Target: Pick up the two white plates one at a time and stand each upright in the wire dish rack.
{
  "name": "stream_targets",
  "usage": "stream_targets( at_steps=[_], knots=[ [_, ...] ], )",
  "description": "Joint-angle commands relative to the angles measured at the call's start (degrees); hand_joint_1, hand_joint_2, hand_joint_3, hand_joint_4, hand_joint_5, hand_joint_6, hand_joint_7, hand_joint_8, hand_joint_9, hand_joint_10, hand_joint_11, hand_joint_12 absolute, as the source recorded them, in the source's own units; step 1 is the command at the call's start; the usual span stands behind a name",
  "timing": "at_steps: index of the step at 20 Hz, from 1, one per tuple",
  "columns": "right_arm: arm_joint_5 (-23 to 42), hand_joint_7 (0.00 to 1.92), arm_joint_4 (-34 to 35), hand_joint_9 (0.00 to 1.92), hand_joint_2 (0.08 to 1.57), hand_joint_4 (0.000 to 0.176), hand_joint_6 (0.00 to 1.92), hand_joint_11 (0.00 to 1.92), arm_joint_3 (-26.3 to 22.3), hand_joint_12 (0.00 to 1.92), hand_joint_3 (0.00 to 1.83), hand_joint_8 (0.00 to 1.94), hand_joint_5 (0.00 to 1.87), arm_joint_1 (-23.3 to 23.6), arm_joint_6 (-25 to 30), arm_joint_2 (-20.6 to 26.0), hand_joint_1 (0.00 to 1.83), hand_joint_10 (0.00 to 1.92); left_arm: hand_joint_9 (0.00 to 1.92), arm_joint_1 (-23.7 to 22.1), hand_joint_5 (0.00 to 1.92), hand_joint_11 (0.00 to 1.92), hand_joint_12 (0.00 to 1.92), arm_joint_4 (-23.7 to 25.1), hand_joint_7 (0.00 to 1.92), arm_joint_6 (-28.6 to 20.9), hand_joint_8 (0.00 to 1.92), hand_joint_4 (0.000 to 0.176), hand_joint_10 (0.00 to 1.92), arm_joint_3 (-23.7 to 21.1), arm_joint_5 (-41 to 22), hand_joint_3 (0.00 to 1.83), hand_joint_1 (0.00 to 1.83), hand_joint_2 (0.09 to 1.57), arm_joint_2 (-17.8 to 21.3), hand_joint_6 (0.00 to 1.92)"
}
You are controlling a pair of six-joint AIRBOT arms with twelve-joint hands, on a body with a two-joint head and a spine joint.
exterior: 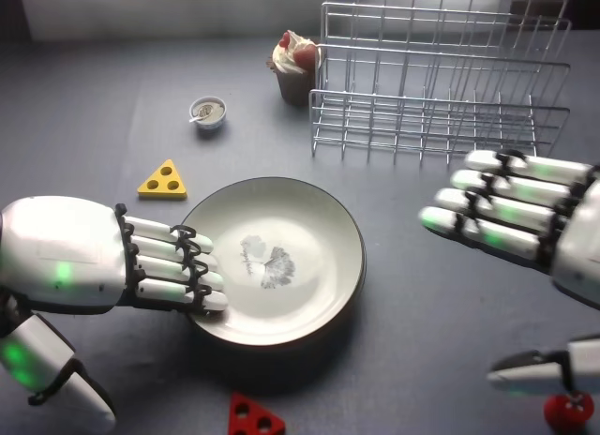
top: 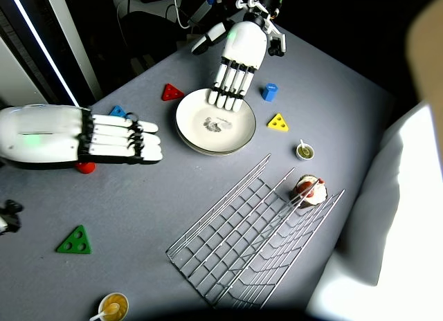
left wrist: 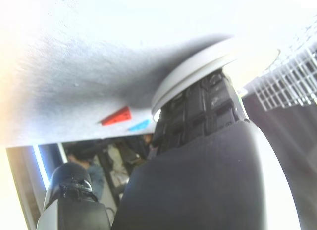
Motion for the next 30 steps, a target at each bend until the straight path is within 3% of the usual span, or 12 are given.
stream_targets(
  at_steps=[1, 4, 8, 15, 21, 22, 24, 28, 30],
  knots=[
    [4.5, 0.15, 0.0, 0.16, 1.00, 0.000, 0.02, 0.15, 0.2, 0.01, 0.00, 0.01, 0.12, 1.4, 0.2, -0.5, 0.05, 0.00, 0.05, 0.3, 0.06, 0.05, 0.00, -1.1, 0.06, -0.1, 0.00, 0.000, 0.00, 0.4, 0.5, 0.00, 0.00, 0.93, -0.5, 0.00],
    [-0.4, 0.12, 0.0, 0.14, 1.00, 0.000, 0.00, 0.14, 2.2, 0.00, 0.00, 0.00, 0.09, 7.4, -0.4, -4.2, 0.03, 0.00, 0.06, 0.3, 0.07, 0.09, 0.01, -1.7, 0.07, -0.1, 0.00, 0.000, 0.00, 0.3, 2.0, 0.00, 0.00, 0.94, -1.6, 0.00],
    [-3.5, 0.13, 0.0, 0.15, 1.00, 0.000, 0.01, 0.14, 3.8, 0.00, 0.00, 0.01, 0.09, 10.9, -0.9, -6.8, 0.06, 0.01, 0.08, 0.2, 0.09, 0.10, 0.02, -2.3, 0.09, -0.1, 0.01, 0.000, 0.01, 0.0, 3.1, 0.00, 0.00, 0.92, -3.3, 0.01],
    [-4.7, 0.11, -2.4, 0.12, 0.99, 0.000, 0.01, 0.13, 3.9, 0.01, 0.00, 0.01, 0.08, 11.8, -1.4, -6.8, 0.00, 0.01, 0.07, -0.8, 0.09, 0.08, 0.01, -2.8, 0.08, -0.1, 0.01, 0.000, 0.01, -1.5, 4.8, 0.00, 0.00, 0.93, -5.4, 0.01],
    [-4.7, 0.12, -2.5, 0.13, 0.94, 0.000, 0.00, 0.15, 4.5, 0.02, 0.00, 0.01, 0.09, 11.8, -1.7, -6.8, 0.13, 0.01, 0.03, -2.7, 0.07, 0.06, 0.00, -2.8, 0.06, -0.1, 0.00, 0.000, 0.00, -2.7, 6.1, 0.00, 0.00, 0.94, -7.0, 0.00],
    [-4.7, 0.13, -2.5, 0.15, 0.92, 0.000, 0.00, 0.17, 4.5, 0.02, 0.00, 0.01, 0.09, 11.8, -1.9, -6.8, 0.22, 0.02, 0.03, -2.9, 0.07, 0.06, 0.00, -2.8, 0.06, -0.1, 0.00, 0.000, 0.00, -2.9, 6.3, 0.00, 0.00, 0.93, -7.3, 0.00],
    [-4.6, 0.11, -2.5, 0.15, 0.86, 0.000, 0.00, 0.17, 4.7, 0.02, 0.00, 0.00, 0.04, 11.8, -2.0, -6.8, 0.63, 0.01, 0.04, -3.4, 0.08, 0.07, 0.00, -2.8, 0.07, -0.1, 0.00, 0.000, 0.01, -3.5, 6.5, 0.00, 0.00, 0.93, -7.5, 0.01],
    [-4.6, 0.15, -2.5, 0.20, 0.88, 0.000, 0.01, 0.22, 5.0, 0.04, 0.00, 0.01, 0.11, 12.2, -2.2, -7.1, 0.98, 0.01, 0.06, -4.5, 0.09, 0.09, 0.01, -2.8, 0.08, -0.1, 0.01, 0.000, 0.01, -4.3, 6.9, 0.00, 0.00, 0.93, -7.8, 0.00],
    [-4.6, 0.16, -2.5, 0.20, 0.90, 0.000, 0.01, 0.25, 5.3, 0.05, 0.01, 0.01, 0.14, 12.6, -2.9, -7.6, 1.06, 0.01, 0.05, -4.7, 0.08, 0.08, 0.01, -2.8, 0.07, -0.1, 0.00, 0.000, 0.00, -4.8, 7.2, 0.00, 0.00, 0.93, -7.9, 0.00]
  ],
)
